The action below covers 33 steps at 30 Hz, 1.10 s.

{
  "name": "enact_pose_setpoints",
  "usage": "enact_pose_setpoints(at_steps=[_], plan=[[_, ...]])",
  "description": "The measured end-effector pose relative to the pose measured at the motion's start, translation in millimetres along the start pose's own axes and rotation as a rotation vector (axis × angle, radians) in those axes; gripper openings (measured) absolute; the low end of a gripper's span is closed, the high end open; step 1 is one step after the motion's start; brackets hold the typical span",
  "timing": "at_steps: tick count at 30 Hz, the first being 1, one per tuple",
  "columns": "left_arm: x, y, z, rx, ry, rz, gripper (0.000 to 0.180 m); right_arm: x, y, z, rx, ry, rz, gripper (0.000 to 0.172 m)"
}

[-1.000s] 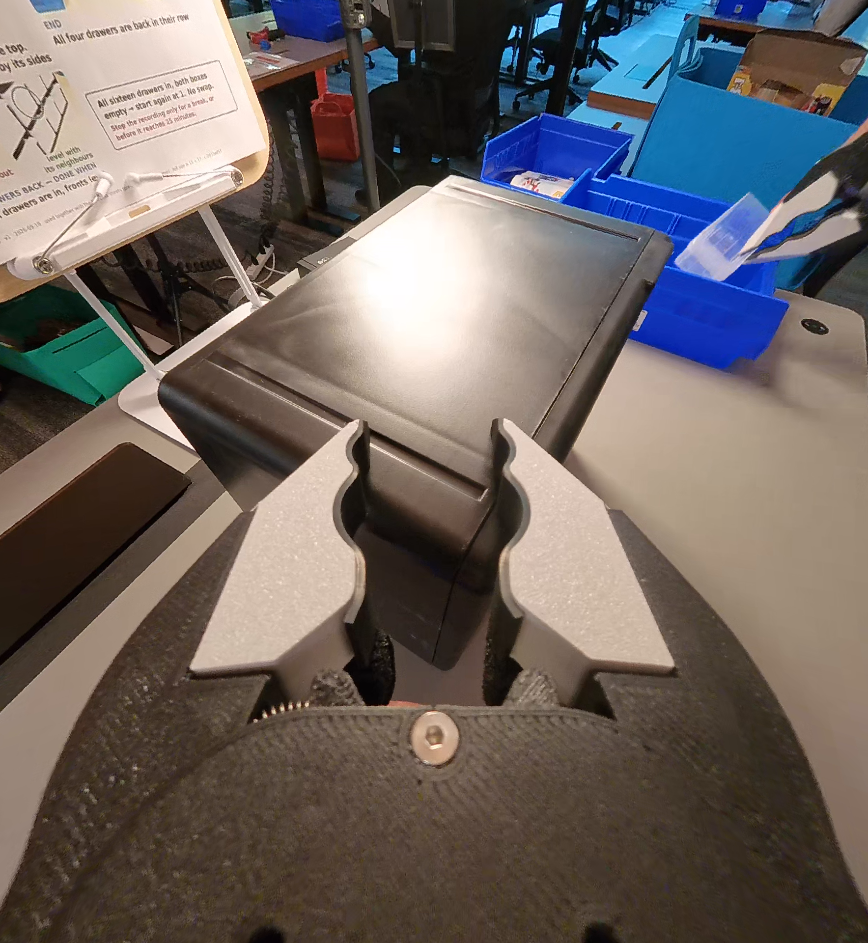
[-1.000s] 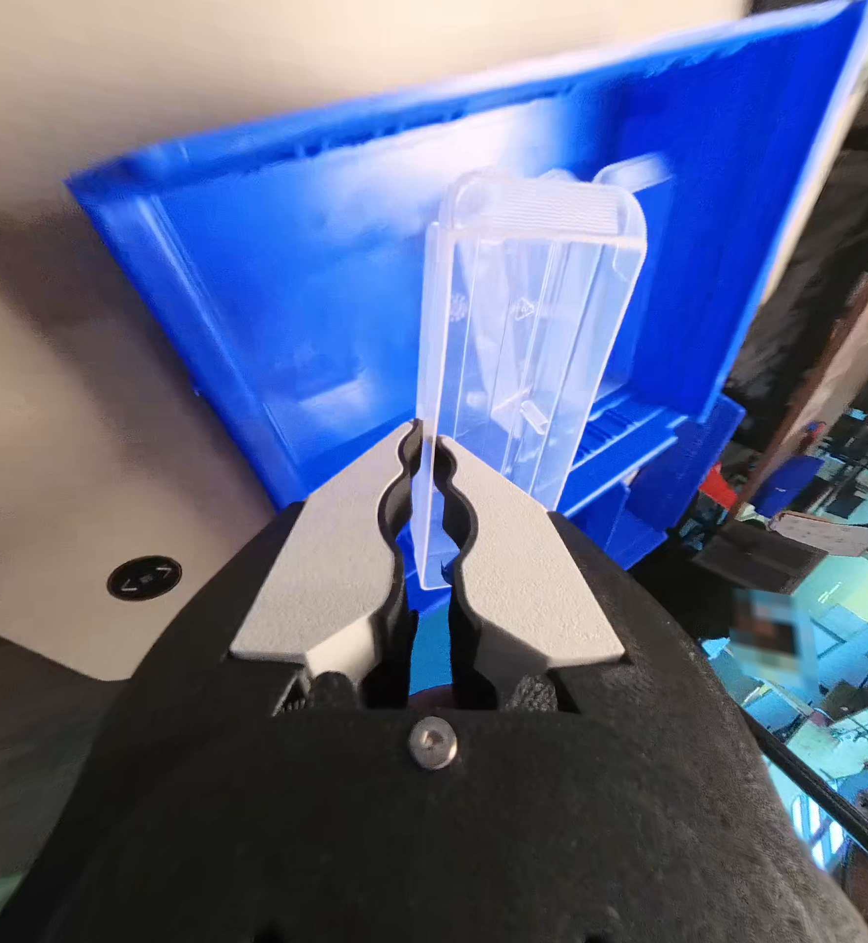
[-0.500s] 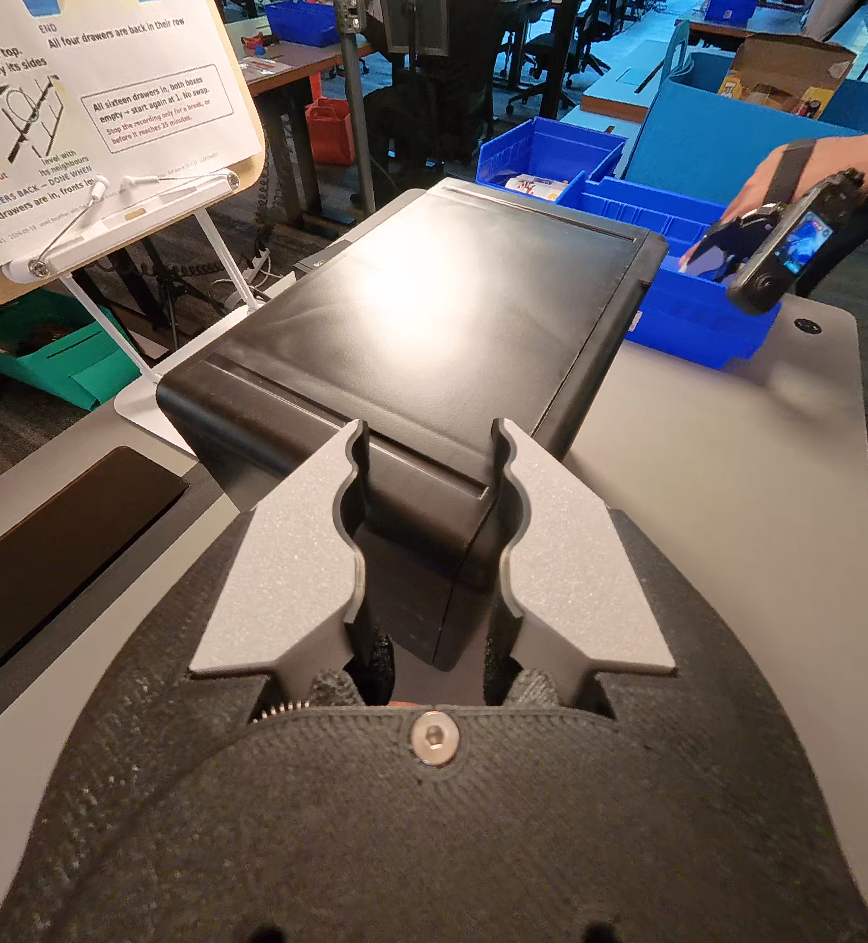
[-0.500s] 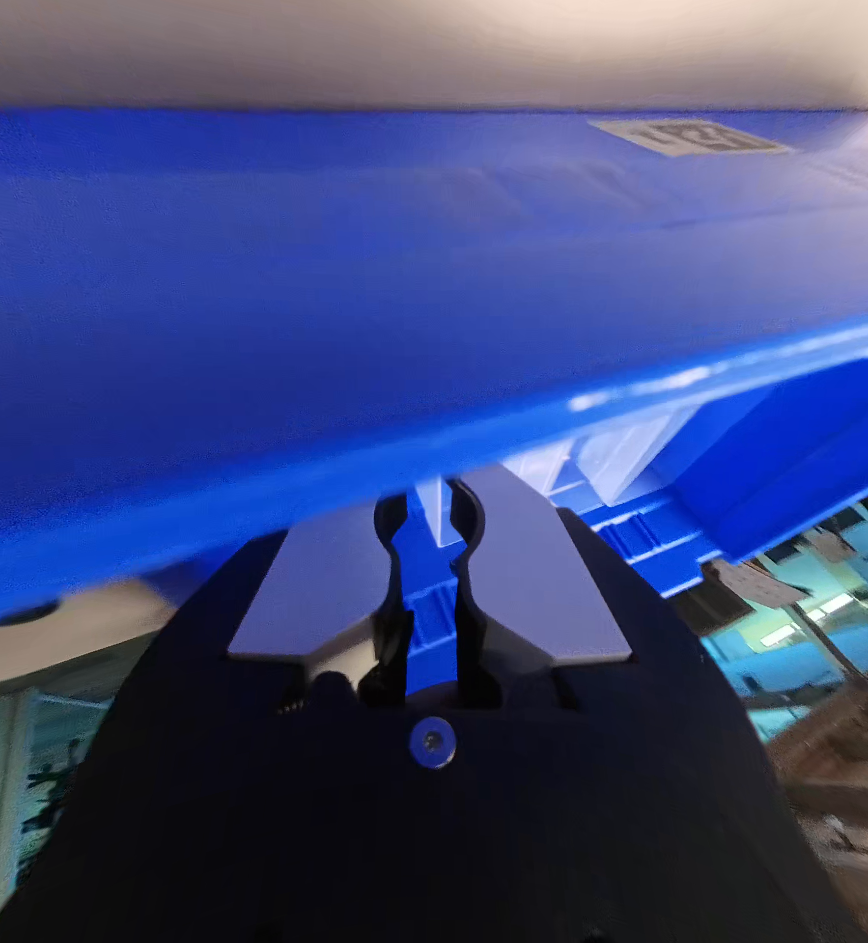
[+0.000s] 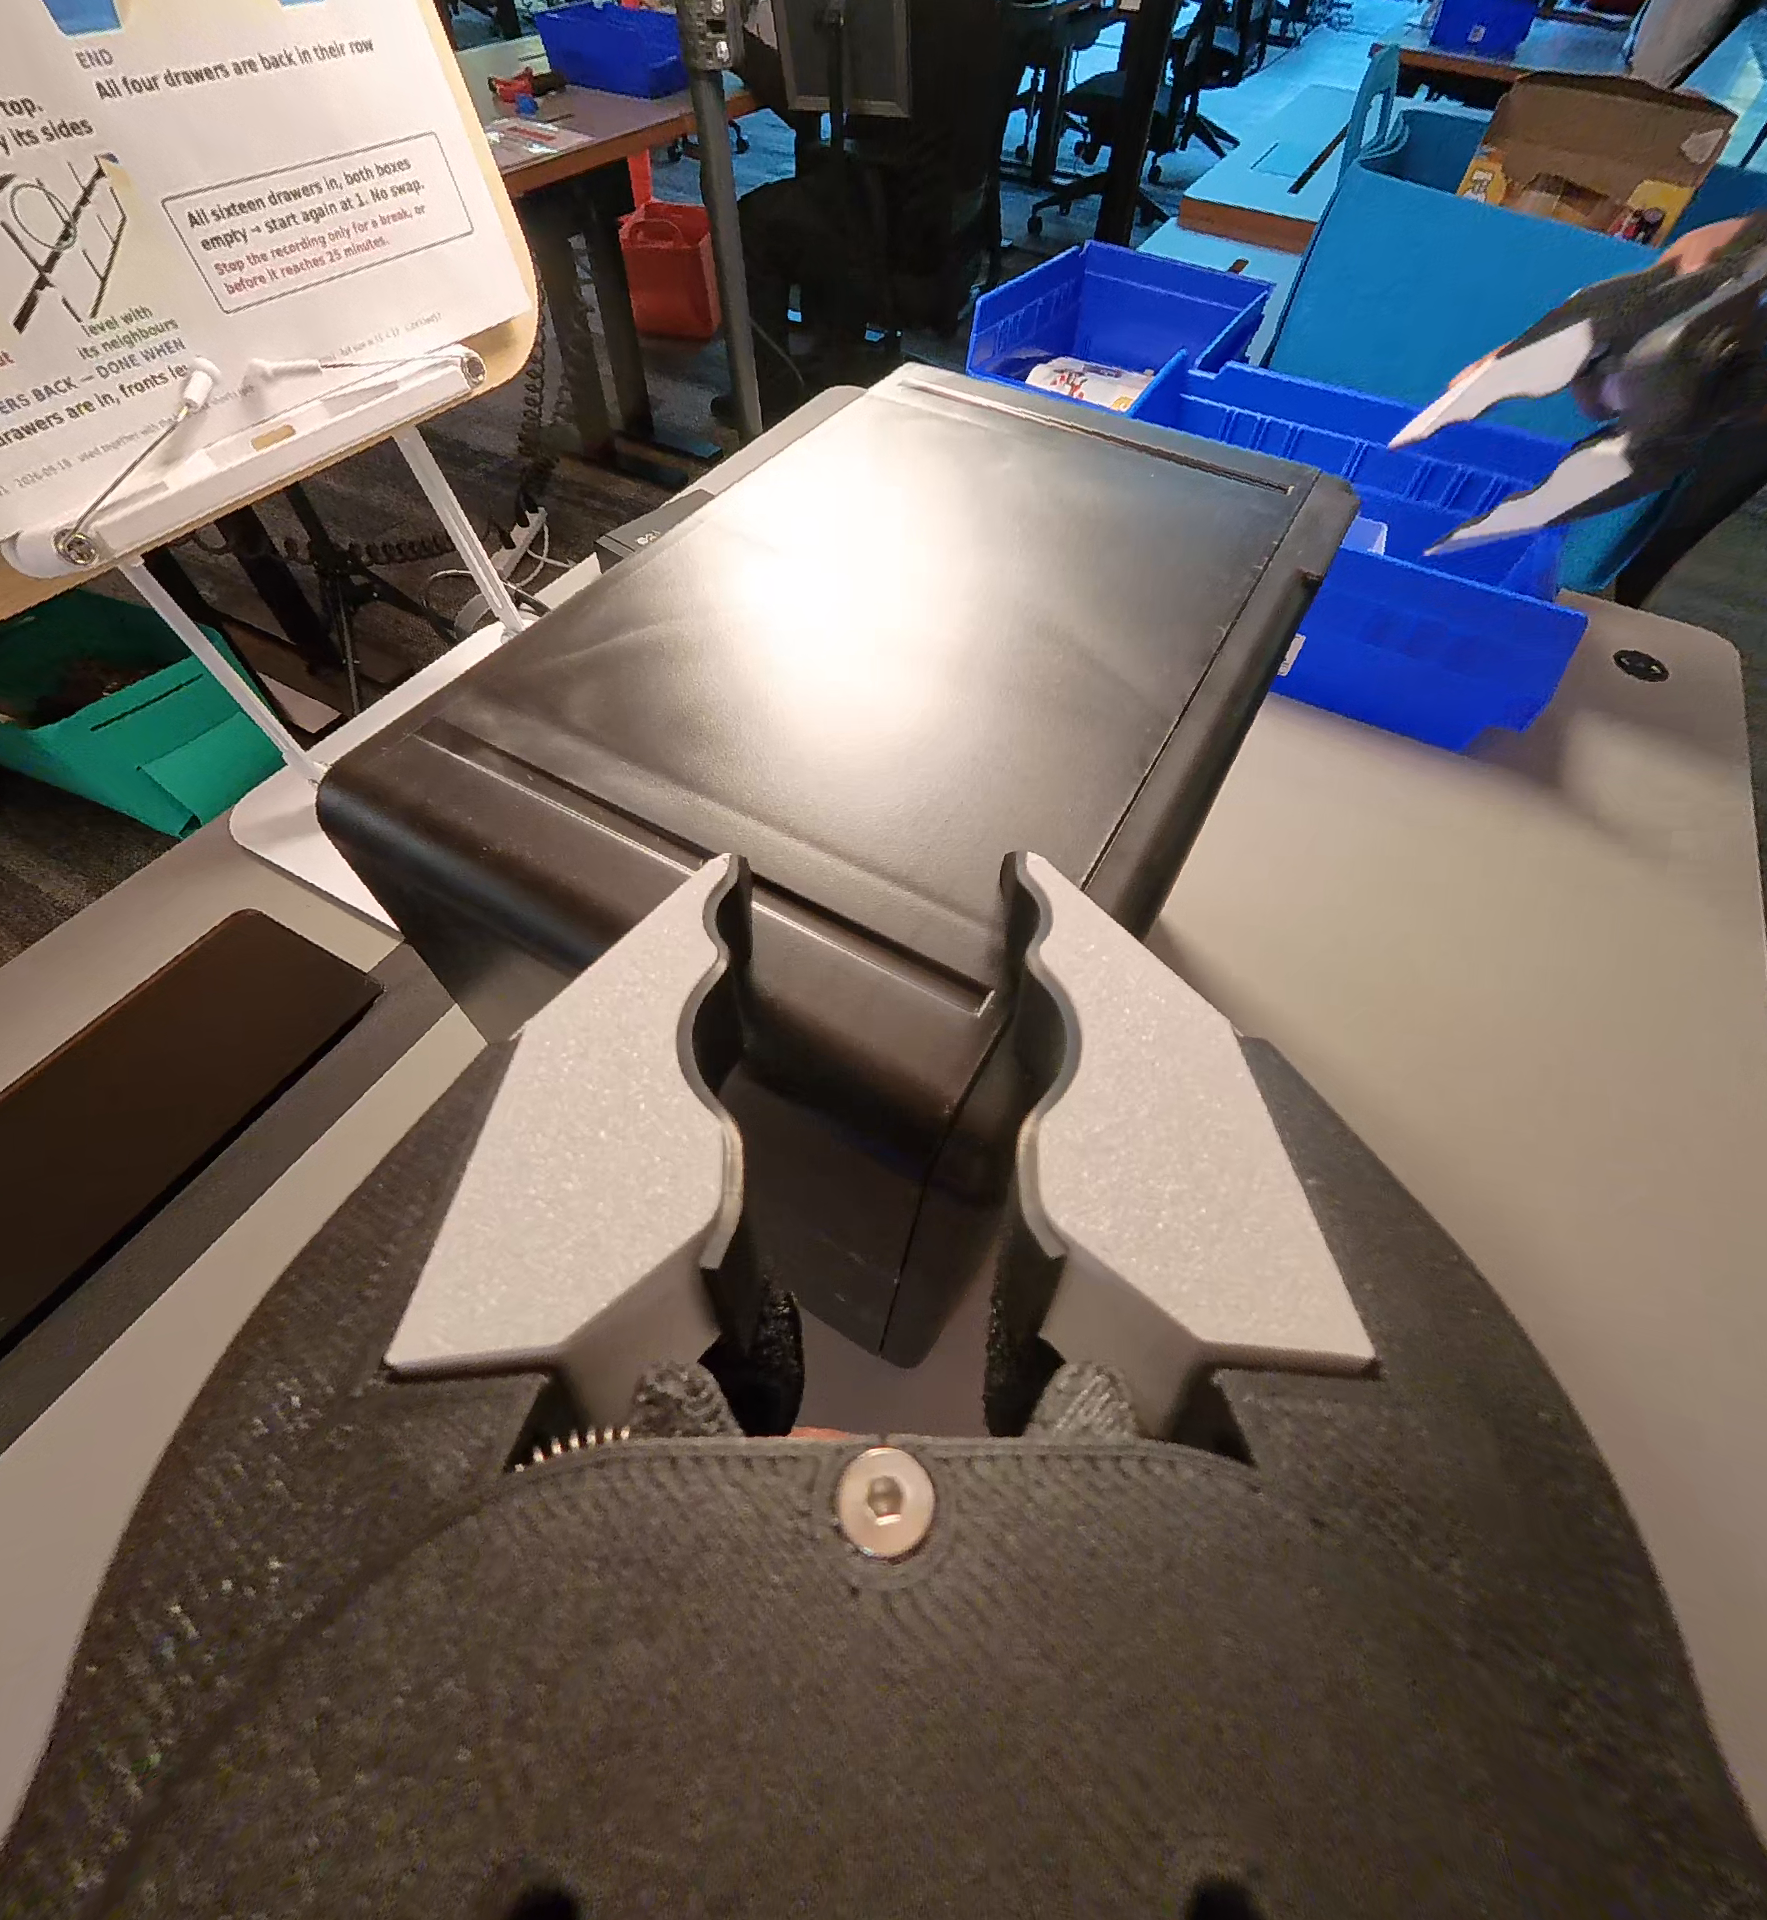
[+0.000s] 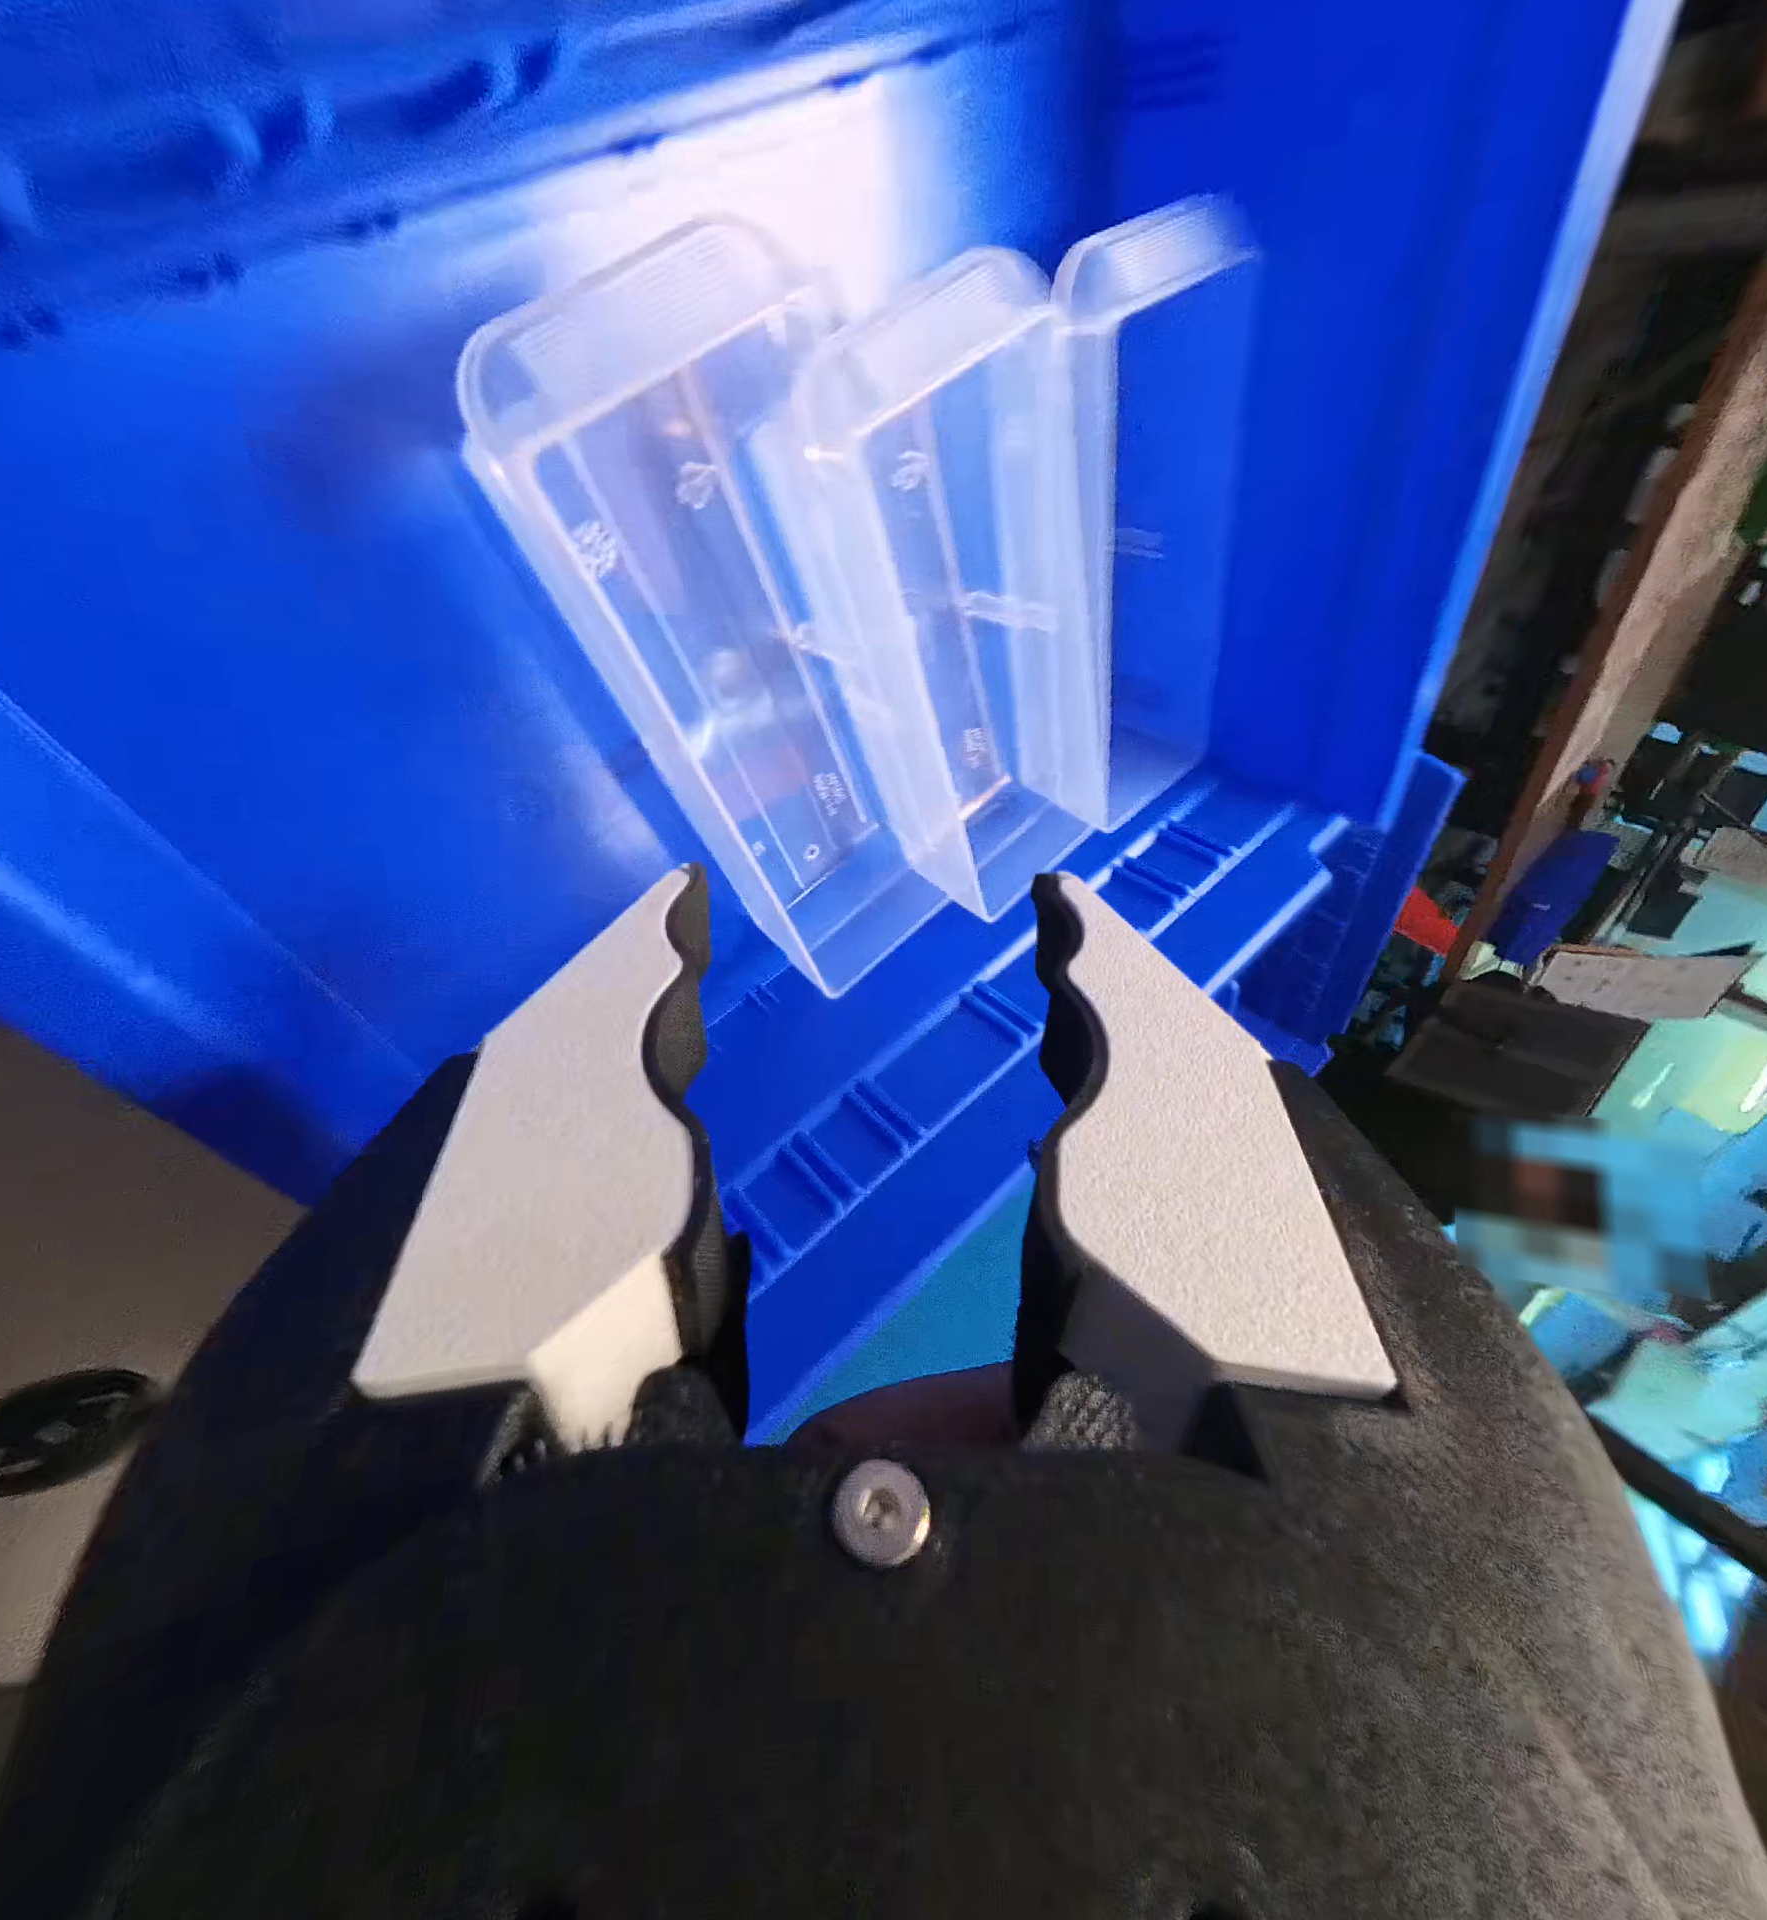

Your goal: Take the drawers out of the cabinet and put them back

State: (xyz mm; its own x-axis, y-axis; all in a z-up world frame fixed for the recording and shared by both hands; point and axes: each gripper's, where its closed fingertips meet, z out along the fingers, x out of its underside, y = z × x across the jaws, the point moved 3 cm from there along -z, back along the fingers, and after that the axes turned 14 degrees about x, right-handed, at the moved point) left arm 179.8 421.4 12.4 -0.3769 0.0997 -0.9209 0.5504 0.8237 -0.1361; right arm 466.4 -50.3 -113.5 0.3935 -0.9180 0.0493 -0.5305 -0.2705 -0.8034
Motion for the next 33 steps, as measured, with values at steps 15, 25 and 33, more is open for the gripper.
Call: enact_pose_setpoints(at_steps=[15,25,33], plan=[[-1,0,1,-0.026,0.009,-0.006,0.049,-188,45,-122,-0.115,-0.696,0.405,0.059],[-1,0,1,-0.024,0.008,-0.008,0.049,-344,56,-131,-0.340,-1.002,1.011,0.044],[-1,0,1,-0.018,0.005,-0.009,0.050,-453,38,-141,-0.708,-0.985,1.527,0.041]])
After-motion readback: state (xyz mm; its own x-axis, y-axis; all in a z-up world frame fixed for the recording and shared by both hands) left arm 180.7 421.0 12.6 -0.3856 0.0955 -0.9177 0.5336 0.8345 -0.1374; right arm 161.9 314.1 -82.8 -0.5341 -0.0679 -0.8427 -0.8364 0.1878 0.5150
